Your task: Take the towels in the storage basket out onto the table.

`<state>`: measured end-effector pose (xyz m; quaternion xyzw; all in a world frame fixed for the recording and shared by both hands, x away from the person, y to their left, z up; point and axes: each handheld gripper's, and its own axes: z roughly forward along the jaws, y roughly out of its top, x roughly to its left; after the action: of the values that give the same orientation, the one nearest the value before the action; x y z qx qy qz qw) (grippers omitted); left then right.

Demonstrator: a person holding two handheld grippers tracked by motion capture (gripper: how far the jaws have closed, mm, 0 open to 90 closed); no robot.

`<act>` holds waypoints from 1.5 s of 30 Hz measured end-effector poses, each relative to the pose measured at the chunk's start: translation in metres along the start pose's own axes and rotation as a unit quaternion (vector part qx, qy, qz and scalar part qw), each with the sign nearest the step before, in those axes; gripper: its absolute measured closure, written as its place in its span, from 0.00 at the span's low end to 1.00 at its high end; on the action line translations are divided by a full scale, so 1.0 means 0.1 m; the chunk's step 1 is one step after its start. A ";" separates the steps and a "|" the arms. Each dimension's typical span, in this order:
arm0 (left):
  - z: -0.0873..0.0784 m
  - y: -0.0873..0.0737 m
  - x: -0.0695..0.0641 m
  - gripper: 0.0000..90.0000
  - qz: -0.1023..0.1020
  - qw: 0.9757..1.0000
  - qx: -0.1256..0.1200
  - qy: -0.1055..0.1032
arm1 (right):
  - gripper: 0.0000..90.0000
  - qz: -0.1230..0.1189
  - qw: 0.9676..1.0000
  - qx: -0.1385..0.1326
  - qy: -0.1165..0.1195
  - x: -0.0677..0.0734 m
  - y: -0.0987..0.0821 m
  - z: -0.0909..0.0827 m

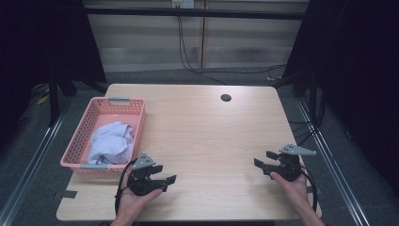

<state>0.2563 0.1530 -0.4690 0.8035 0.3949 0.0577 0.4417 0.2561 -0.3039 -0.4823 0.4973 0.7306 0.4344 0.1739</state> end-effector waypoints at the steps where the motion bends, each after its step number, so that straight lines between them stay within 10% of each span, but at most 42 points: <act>1: 0.01 0.01 0.00 0.35 0.003 1.000 -0.001 0.003 | 0.35 -0.001 1.000 -0.003 -0.004 0.01 0.01 0.00; 9: 0.02 0.03 0.02 0.35 -0.001 1.000 -0.003 0.005 | 0.29 -0.006 1.000 0.012 0.006 0.05 0.01 0.00; 20: -0.28 0.20 0.03 0.33 0.048 0.999 -0.016 -0.002 | 0.29 -0.014 1.000 0.014 -0.006 0.09 0.01 -0.06; 34: -0.69 0.31 0.34 0.33 0.005 0.998 -0.044 0.044 | 0.26 -0.022 0.999 0.023 0.009 0.11 -0.01 -0.04; 45: -0.96 0.44 0.53 0.30 0.008 0.996 -0.038 0.081 | 0.25 -0.032 0.999 0.020 0.016 0.18 -0.01 -0.07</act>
<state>0.2756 0.2393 -0.3916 0.7819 0.4205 0.1416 0.4380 0.2429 -0.2915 -0.4757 0.4702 0.7573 0.4218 0.1660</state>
